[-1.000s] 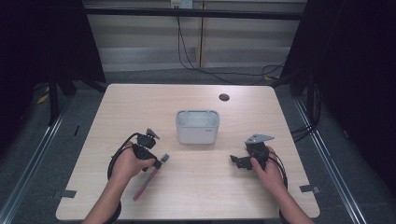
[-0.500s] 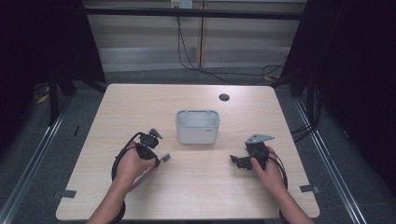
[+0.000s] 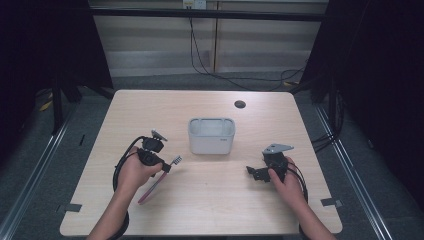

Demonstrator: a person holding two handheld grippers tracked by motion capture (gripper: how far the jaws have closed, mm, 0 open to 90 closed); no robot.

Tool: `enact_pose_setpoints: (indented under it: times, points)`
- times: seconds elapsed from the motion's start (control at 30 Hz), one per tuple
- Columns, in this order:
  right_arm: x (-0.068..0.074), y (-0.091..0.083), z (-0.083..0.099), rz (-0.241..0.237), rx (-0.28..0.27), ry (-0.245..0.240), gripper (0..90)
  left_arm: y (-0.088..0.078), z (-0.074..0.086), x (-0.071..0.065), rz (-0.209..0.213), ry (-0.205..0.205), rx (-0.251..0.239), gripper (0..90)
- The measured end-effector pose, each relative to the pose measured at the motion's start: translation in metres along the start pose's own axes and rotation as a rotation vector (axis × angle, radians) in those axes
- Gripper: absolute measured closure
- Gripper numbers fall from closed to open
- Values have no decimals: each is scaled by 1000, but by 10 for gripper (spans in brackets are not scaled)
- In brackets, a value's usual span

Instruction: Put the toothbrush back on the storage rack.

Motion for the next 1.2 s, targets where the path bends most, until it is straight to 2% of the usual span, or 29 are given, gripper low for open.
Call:
enact_pose_setpoints:
  times: [0.1, 0.4, 0.5, 0.53, 0.57, 0.7, 1.2]
  points:
    - [0, 0, 0, 0, 0, 0, 114, -6, 0, 0, 12, 4, -29, 835]
    - [0, 0, 0, 0, 0, 0, 113, -20, -1, 1, 11, 10, -103, 834]
    - [0, 0, 0, 0, 0, 0, 113, -26, -1, 1, 7, 15, -153, 835]
    - [0, 0, 0, 0, 0, 0, 113, -26, -1, 1, 7, 15, -153, 835]
    - [0, 0, 0, 0, 0, 0, 113, -29, -2, 2, 2, 12, -186, 835]
    - [0, 0, 0, 0, 0, 0, 113, -35, -2, 3, 14, 13, -222, 834]
    - [0, 0, 0, 0, 0, 0, 113, -43, -4, 3, -3, 13, -292, 834]
Point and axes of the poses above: each handheld gripper's, and its own axes: y roughly forward along the jaws, z roughly out of its underside, x roughly to its left, the point moved 3 cm from there along y, roughly forward along the jaws, and after that the axes turned 14 degrees about x, right-handed, at the moved point
